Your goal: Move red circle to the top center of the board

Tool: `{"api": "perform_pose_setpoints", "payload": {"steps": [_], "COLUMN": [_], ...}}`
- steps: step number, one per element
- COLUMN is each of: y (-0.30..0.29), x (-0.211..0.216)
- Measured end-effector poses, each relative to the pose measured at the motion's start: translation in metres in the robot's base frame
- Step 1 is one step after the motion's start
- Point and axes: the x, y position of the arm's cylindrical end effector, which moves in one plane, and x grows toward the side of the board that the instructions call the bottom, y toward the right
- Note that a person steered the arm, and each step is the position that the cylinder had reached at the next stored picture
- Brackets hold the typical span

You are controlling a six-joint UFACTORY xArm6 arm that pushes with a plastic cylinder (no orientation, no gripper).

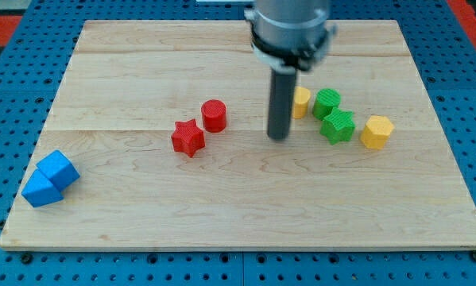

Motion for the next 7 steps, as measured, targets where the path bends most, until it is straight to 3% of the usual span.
{"api": "perform_pose_setpoints", "payload": {"steps": [1, 2, 5, 6, 7], "y": [-0.075, -0.124, -0.077, -0.070, -0.039], "x": [0.027, 0.006, -0.077, -0.133, -0.161]}}
